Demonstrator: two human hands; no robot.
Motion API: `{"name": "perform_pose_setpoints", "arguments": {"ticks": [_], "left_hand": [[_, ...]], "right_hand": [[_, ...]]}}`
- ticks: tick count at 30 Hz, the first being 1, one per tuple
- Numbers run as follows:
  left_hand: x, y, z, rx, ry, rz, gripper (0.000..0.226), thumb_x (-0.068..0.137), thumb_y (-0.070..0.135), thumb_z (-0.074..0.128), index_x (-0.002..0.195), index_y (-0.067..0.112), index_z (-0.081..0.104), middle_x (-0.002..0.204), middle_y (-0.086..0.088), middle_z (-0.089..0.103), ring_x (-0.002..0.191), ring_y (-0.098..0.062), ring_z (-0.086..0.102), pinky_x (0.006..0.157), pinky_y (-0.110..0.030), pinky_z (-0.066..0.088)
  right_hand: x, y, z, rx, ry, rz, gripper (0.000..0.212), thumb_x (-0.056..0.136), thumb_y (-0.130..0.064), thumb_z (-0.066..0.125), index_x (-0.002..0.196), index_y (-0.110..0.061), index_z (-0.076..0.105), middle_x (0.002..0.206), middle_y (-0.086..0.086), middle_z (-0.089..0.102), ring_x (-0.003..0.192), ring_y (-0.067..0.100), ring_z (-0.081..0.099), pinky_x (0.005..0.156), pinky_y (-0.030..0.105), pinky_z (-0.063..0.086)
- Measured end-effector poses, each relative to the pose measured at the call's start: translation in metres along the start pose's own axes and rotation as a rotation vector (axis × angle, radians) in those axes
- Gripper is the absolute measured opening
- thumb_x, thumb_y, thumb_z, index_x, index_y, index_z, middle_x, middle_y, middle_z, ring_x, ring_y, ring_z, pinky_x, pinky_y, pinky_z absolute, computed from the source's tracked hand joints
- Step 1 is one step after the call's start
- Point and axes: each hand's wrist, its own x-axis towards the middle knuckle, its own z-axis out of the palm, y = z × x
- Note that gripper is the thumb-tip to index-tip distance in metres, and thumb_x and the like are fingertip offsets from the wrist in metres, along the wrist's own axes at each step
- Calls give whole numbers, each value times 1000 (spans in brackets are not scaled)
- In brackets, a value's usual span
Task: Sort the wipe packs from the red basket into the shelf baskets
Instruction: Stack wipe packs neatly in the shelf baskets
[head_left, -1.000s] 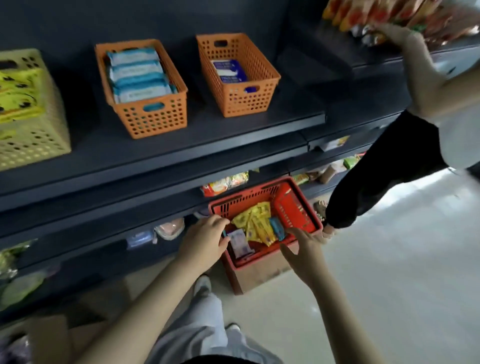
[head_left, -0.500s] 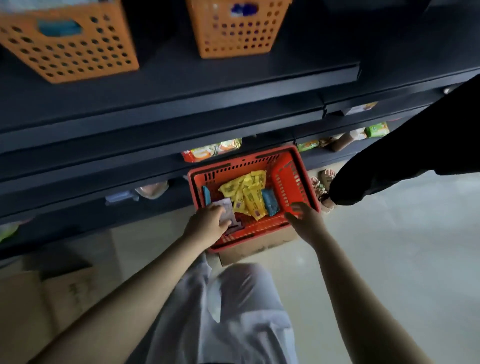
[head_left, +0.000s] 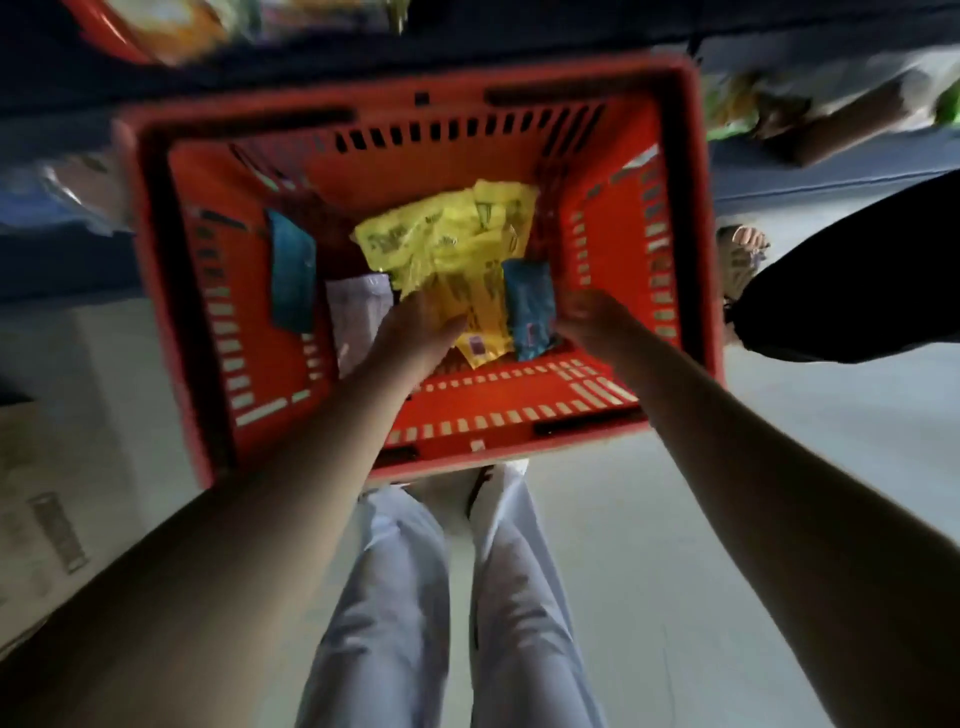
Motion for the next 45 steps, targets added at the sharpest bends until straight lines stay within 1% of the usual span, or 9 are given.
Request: {"name": "perform_pose_setpoints", "arguments": {"ticks": [5,9,13,16,21,29,34,41,45], "left_hand": [[38,-3,25,-242,114,-151,55,87,34,71,129,9,47,127,-9,58,114,-24,57,93,-36,49],[42,-3,34,-446,178,-236,43,85,28,73,115,18,44,106,0,62,90,-12,62,56,-14,47],[30,-1,33,-553,159,-250,50,86,26,73,121,14,40,107,-9,62,76,-18,67,46,-23,54],[25,0,27,-573,104,-259,45,87,31,71,118,17,40,105,-14,65,74,-35,70,51,-40,58],[12,-9,11,-539,-7,-148,19,94,32,61,102,15,65,93,-10,71,82,-26,72,71,-44,59],[-54,-7,-57,-665,248,-164,31,71,53,73,74,22,73,78,-1,73,83,-25,70,80,-45,54],[-144,43,-128,-900,261,-109,14,77,44,76,86,33,75,95,1,76,95,-23,72,88,-47,56],[-305,136,-211,-1190,423,88,32,95,32,57,125,21,58,120,-5,69,107,-23,67,86,-43,55],[-362,155,-254,-1360,476,144,30,98,36,52,118,17,62,111,-7,73,96,-23,72,72,-39,59]], "right_hand": [[56,-5,6,-63,-114,-26,49,96,-18,59,140,-4,45,136,21,53,122,33,54,106,44,43],[67,-7,16,-159,-52,-45,43,97,-24,56,134,-3,51,126,22,60,110,30,60,95,39,49],[65,0,21,-116,-2,-42,48,91,-23,66,131,-2,51,127,21,59,111,31,59,94,40,48],[58,3,25,-56,1,-9,56,82,-21,76,128,-4,50,124,17,58,108,30,59,80,41,54],[46,2,20,31,98,-75,48,73,-24,84,104,-9,53,99,9,61,89,23,59,72,36,52],[-51,-45,-25,607,321,-230,19,80,-2,74,97,-6,67,78,-10,71,67,-4,66,63,16,51],[-168,-101,-69,1006,49,-256,26,86,-13,67,111,-11,67,114,16,69,101,34,68,84,52,56],[-318,-193,-143,980,-72,-390,24,94,-16,61,115,-7,66,117,15,69,101,30,69,79,45,59],[-372,-255,-145,1005,-152,-394,23,94,-35,60,106,-16,65,108,4,73,91,19,72,71,42,60]]}}
